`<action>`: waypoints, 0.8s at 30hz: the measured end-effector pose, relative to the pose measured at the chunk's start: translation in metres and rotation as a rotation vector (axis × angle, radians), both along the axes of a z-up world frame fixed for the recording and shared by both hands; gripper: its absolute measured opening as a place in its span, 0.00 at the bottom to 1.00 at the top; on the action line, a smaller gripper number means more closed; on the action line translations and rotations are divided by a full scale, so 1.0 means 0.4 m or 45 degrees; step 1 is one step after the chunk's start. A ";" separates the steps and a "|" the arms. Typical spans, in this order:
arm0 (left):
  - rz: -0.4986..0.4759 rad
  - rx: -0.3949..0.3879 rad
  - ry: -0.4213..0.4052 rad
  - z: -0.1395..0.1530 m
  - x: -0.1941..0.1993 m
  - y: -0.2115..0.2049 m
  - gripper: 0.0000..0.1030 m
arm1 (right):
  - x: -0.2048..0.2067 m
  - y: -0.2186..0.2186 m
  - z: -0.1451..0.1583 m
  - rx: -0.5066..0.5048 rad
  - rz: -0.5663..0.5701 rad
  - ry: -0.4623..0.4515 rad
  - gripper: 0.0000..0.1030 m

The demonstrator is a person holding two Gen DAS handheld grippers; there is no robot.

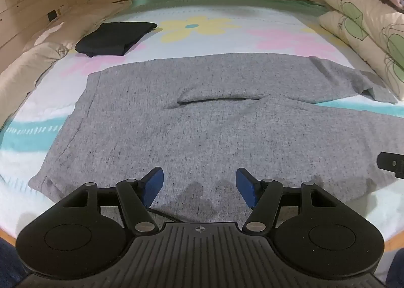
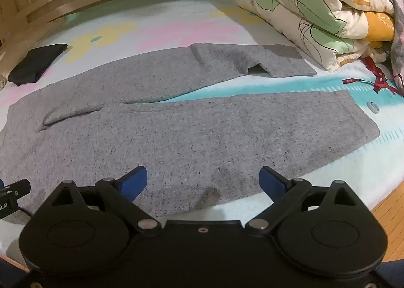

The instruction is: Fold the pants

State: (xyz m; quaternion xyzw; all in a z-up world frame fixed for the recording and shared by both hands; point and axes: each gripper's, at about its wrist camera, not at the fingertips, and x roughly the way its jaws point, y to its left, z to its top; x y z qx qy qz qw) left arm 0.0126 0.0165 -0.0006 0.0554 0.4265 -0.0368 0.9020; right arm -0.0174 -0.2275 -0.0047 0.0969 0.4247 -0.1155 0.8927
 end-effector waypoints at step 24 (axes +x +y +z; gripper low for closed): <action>0.002 0.003 0.005 -0.002 -0.001 -0.003 0.60 | -0.002 0.007 0.004 -0.003 0.006 -0.003 0.93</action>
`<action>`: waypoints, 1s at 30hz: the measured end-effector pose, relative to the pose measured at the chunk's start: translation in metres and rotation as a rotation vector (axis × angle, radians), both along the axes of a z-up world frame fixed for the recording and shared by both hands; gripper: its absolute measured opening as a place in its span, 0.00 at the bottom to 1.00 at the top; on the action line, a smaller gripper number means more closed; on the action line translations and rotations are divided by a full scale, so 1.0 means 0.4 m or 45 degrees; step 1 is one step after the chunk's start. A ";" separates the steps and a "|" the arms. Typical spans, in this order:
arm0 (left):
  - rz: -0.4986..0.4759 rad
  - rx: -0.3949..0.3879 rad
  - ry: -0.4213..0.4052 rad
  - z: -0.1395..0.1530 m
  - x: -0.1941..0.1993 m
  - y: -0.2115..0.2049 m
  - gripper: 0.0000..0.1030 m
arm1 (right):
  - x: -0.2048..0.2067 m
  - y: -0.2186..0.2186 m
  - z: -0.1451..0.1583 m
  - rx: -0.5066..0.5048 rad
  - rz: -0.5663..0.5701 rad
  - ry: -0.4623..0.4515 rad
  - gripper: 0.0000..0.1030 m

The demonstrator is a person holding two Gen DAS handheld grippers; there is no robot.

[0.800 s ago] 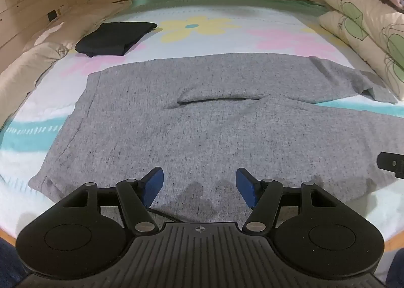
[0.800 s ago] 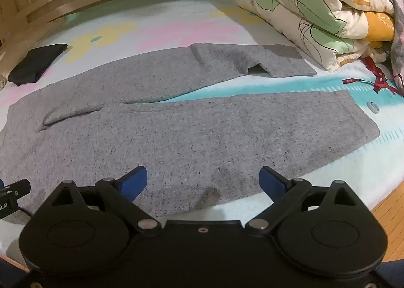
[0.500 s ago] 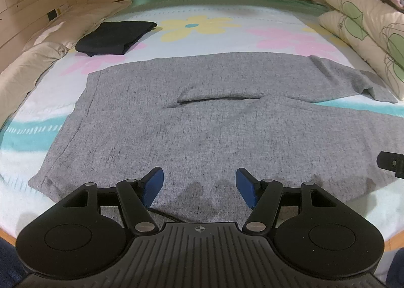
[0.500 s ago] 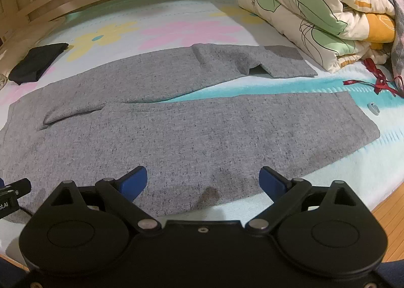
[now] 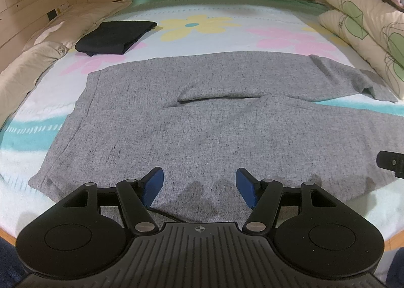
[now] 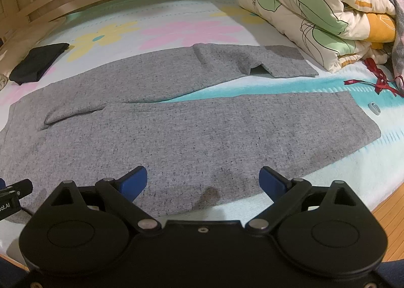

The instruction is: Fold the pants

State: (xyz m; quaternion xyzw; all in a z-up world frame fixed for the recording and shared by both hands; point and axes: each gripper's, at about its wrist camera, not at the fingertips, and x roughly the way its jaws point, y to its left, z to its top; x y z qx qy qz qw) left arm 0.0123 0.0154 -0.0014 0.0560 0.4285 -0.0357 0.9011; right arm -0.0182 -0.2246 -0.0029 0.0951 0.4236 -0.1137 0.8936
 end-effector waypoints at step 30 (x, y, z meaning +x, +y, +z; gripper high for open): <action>0.002 -0.001 0.009 -0.006 -0.002 0.004 0.60 | 0.004 0.014 0.000 -0.049 0.009 -0.010 0.93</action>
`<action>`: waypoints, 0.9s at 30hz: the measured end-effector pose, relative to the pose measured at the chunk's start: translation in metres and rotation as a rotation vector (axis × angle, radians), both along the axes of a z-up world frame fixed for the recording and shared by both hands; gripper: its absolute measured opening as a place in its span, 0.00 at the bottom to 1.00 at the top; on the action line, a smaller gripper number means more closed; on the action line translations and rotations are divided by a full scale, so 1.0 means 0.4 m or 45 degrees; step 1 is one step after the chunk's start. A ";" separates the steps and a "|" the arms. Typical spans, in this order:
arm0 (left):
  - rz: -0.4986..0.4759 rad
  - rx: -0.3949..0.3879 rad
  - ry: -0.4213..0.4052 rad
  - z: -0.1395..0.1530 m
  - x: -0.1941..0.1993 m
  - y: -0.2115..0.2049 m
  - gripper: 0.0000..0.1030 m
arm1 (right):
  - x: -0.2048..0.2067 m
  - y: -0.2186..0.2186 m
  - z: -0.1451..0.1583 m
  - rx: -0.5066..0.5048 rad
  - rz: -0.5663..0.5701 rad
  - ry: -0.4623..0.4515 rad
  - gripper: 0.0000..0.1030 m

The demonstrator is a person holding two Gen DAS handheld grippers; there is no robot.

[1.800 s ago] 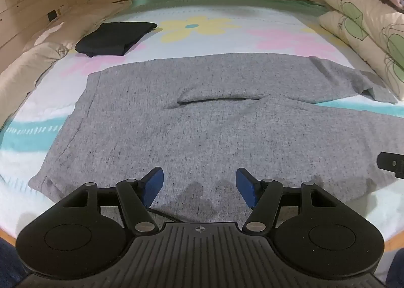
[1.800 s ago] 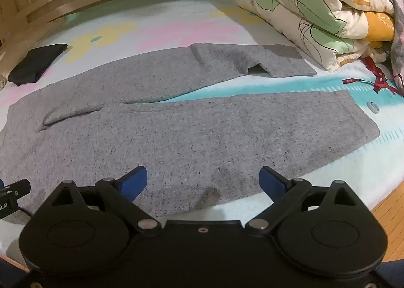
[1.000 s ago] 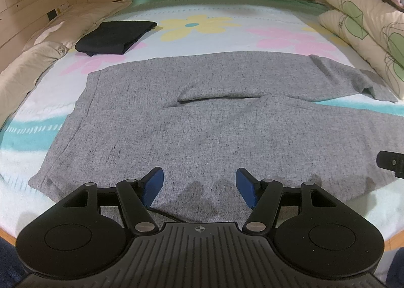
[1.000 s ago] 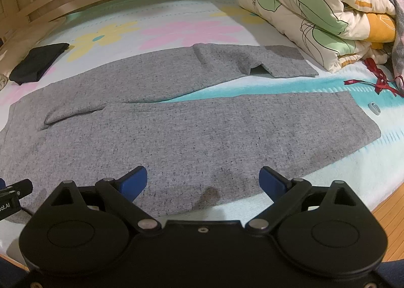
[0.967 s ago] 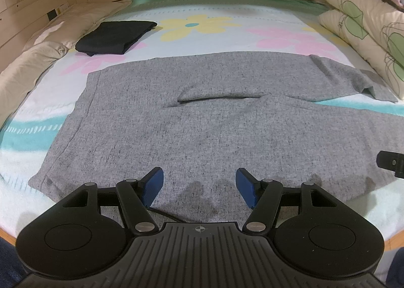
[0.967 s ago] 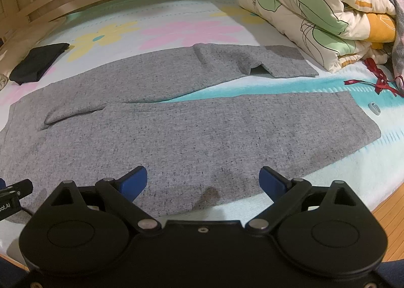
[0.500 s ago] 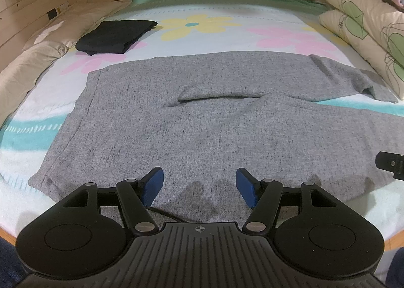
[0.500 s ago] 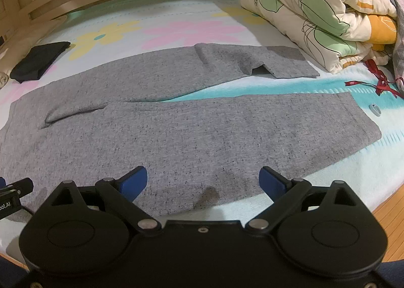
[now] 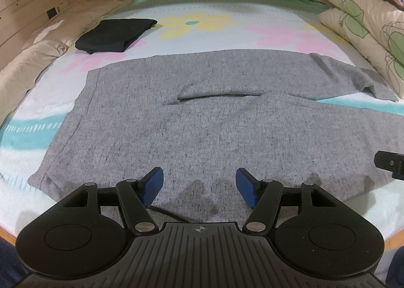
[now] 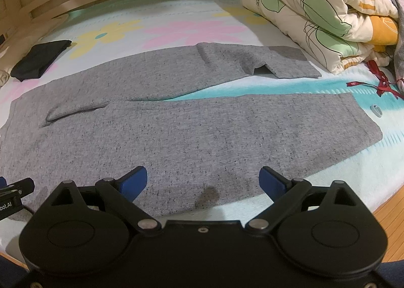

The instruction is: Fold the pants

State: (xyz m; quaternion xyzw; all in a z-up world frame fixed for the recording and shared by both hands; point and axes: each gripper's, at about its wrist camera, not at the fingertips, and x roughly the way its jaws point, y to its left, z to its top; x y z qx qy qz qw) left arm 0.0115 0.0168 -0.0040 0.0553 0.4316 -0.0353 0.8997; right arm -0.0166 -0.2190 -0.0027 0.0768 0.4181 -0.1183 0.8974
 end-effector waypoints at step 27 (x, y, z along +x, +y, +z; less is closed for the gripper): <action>0.026 -0.014 -0.149 0.023 -0.008 0.021 0.51 | 0.012 0.060 0.014 -0.135 0.071 -0.143 0.93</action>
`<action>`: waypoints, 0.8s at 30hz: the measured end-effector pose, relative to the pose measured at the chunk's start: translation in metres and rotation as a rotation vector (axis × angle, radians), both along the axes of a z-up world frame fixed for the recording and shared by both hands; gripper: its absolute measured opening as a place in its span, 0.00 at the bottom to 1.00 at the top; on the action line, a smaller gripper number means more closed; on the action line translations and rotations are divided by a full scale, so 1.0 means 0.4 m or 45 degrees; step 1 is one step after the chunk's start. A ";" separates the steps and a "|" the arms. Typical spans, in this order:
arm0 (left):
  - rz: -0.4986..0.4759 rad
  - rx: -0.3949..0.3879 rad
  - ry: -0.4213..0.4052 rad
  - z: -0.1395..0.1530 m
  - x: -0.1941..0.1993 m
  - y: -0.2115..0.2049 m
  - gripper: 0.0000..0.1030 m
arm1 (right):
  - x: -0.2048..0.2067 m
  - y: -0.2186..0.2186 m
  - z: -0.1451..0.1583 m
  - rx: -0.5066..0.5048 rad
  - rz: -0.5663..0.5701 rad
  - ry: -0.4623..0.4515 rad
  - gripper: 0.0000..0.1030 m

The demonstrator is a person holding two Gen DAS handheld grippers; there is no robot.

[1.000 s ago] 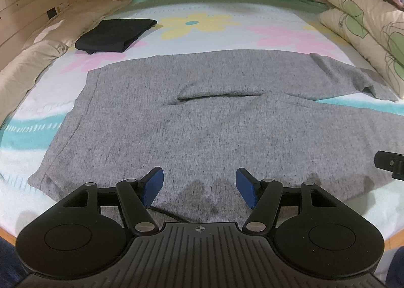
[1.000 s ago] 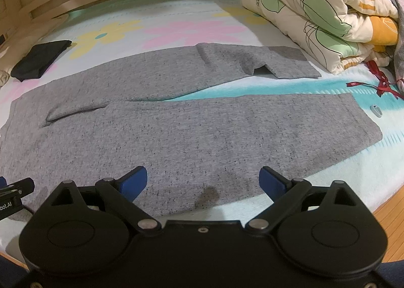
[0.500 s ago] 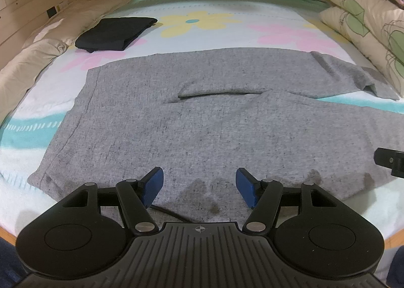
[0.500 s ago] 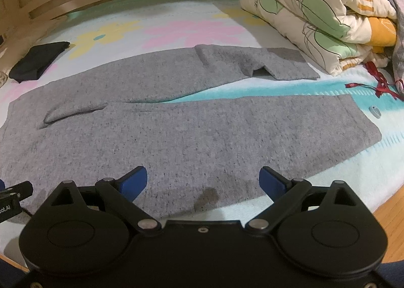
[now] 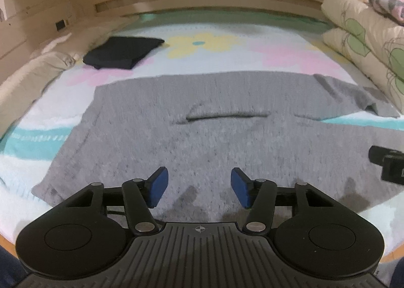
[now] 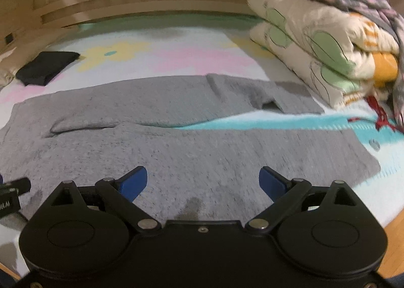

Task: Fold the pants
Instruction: 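Move the right tool to the grey sweatpants' leg hems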

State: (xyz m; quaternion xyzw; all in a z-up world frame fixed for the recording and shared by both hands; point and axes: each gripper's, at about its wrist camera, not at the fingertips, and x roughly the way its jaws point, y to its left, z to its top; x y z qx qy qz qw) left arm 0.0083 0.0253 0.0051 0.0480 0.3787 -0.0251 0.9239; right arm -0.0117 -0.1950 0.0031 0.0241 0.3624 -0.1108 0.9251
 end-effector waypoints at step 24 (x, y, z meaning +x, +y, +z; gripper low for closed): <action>-0.288 0.042 -0.188 0.366 0.015 0.039 0.43 | 0.014 -0.059 -0.010 0.074 -0.097 0.108 0.84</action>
